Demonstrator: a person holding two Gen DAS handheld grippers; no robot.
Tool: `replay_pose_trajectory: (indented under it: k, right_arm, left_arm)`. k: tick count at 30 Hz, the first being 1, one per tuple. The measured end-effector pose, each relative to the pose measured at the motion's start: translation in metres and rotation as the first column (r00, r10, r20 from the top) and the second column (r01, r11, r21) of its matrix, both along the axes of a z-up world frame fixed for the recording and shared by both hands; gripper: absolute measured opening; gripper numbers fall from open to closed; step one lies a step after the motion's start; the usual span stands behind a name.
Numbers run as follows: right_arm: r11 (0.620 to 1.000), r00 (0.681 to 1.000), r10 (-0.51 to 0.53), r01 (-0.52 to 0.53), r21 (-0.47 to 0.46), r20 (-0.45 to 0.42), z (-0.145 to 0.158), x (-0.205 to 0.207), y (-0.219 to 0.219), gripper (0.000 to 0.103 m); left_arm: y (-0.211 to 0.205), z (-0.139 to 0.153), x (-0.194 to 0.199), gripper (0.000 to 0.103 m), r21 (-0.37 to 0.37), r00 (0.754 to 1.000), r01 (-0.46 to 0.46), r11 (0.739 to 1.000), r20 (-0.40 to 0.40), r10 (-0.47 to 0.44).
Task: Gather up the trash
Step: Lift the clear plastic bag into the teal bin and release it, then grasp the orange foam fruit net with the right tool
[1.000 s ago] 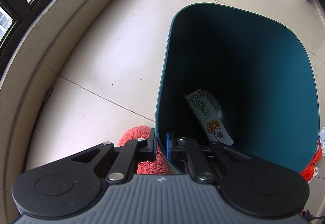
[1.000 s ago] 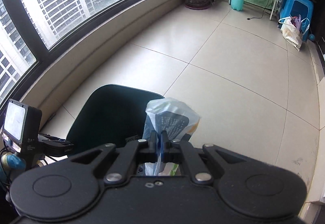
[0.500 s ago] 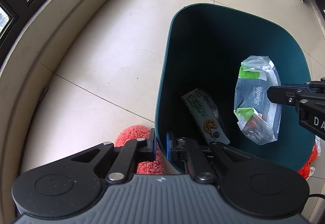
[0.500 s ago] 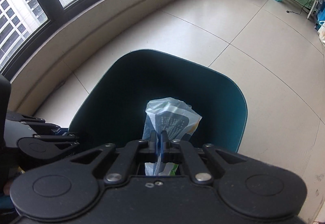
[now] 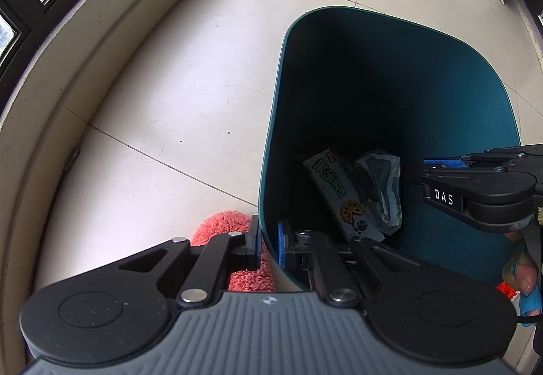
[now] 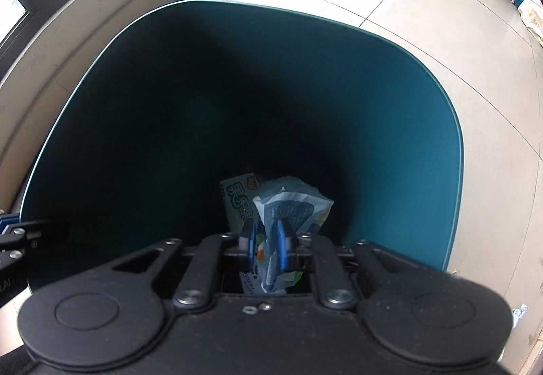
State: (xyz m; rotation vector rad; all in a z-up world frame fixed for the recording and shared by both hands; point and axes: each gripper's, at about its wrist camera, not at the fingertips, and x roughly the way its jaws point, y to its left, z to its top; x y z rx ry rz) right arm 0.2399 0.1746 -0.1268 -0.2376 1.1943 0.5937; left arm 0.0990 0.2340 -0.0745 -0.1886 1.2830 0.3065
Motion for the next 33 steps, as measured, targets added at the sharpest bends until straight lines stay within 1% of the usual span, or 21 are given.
replay_pose_trajectory:
  k: [3,5,10,14,20,23,30,33]
  right_arm:
    - [0.999,1.000,0.018,-0.018,0.034,0.003,0.018,-0.003,-0.008,0.016]
    - [0.998,1.000,0.025,-0.026,0.056,0.013,0.032,-0.008,-0.016,0.018]
    - [0.994,0.999,0.035,-0.038,0.100,0.031,0.065,-0.020,-0.044,0.020]
    - [0.991,0.999,0.022,-0.027,0.132,0.044,0.086,-0.026,-0.074,0.022]
    - [0.988,0.997,-0.013,0.001,0.156,0.076,0.108,-0.039,-0.115,0.026]
    - [0.987,0.996,-0.041,0.027,0.157,0.084,0.111,-0.034,-0.134,0.029]
    - [0.981,0.987,-0.143,0.132,0.145,0.068,0.092,-0.029,-0.196,0.040]
    - [0.974,0.981,-0.187,0.179,0.139,0.053,0.078,-0.032,-0.229,0.049]
  left_arm:
    - [0.000,0.000,0.000,0.008,0.000,1.000,-0.001,1.000,0.000,0.001]
    - [0.000,0.000,0.000,0.008,0.001,1.000,-0.002,1.000,-0.001,0.002]
    - [-0.001,0.000,0.000,0.008,0.005,1.000,-0.006,1.000,0.001,0.006]
    - [-0.002,0.000,-0.001,0.008,0.009,1.000,-0.008,1.000,0.002,0.008]
    - [-0.006,0.001,0.000,0.008,0.024,1.000,-0.010,1.000,-0.002,0.010]
    - [-0.005,0.002,0.000,0.008,0.022,1.000,-0.012,1.000,-0.002,0.012]
    - [-0.006,0.003,0.002,0.008,0.023,1.000,-0.010,1.000,-0.004,0.010]
    - [-0.005,0.003,0.001,0.008,0.016,1.000,-0.012,1.000,-0.003,0.012]
